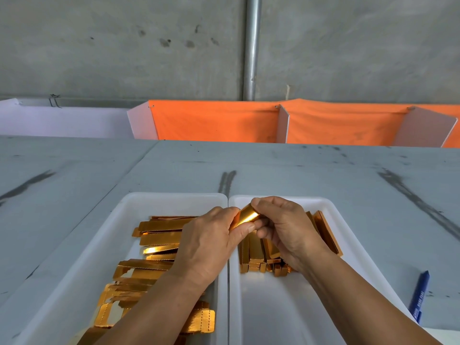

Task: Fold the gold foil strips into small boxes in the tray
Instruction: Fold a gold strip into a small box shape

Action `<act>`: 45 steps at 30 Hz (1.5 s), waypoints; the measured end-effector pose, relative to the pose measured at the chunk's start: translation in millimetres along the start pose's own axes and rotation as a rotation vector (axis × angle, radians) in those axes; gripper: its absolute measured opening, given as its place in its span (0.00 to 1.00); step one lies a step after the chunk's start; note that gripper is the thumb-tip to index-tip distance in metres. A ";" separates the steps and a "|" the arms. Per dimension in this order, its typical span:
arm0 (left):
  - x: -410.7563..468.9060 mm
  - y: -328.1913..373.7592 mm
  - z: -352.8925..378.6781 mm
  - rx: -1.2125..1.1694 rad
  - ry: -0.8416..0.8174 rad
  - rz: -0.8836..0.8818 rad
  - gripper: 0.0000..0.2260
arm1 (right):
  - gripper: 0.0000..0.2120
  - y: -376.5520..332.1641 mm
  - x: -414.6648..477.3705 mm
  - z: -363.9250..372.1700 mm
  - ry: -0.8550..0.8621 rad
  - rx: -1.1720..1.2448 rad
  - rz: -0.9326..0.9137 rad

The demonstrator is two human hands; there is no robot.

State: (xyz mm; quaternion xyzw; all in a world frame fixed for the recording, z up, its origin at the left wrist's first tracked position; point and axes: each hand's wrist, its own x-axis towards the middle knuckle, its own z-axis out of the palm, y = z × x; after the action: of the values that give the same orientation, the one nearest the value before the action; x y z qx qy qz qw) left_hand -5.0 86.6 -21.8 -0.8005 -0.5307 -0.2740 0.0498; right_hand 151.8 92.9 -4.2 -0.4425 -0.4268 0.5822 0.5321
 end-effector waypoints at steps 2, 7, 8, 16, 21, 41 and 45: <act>-0.7 0.6 -0.4 -0.010 0.002 0.008 0.30 | 0.07 0.2 0.6 -0.5 0.011 -0.010 0.000; -0.5 2.2 -0.3 -0.042 0.006 0.015 0.31 | 0.06 0.1 2.5 -2.1 0.006 0.023 0.025; -0.5 2.2 -0.4 -0.044 0.009 0.016 0.32 | 0.06 -0.1 2.8 -2.5 0.002 0.035 0.032; -1.3 1.6 0.8 -0.071 -0.002 0.022 0.32 | 0.05 -0.4 4.5 -6.2 -0.011 0.079 0.068; -1.2 1.2 1.1 -0.091 0.004 0.014 0.31 | 0.03 0.0 4.7 -6.2 -0.011 0.100 0.064; -0.8 -3.1 0.5 -0.012 -0.008 -0.006 0.28 | 0.06 -6.7 1.2 -5.5 0.028 -0.110 -0.003; -1.6 -3.3 1.6 -0.001 -0.019 -0.006 0.28 | 0.05 -8.7 1.6 -5.4 0.042 -0.096 0.021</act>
State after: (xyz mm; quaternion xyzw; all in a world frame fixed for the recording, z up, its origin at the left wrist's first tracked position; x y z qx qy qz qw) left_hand -7.7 87.3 -24.5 -0.8013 -0.5335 -0.2672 0.0434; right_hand 159.1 95.3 2.8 -0.4840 -0.4383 0.5573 0.5128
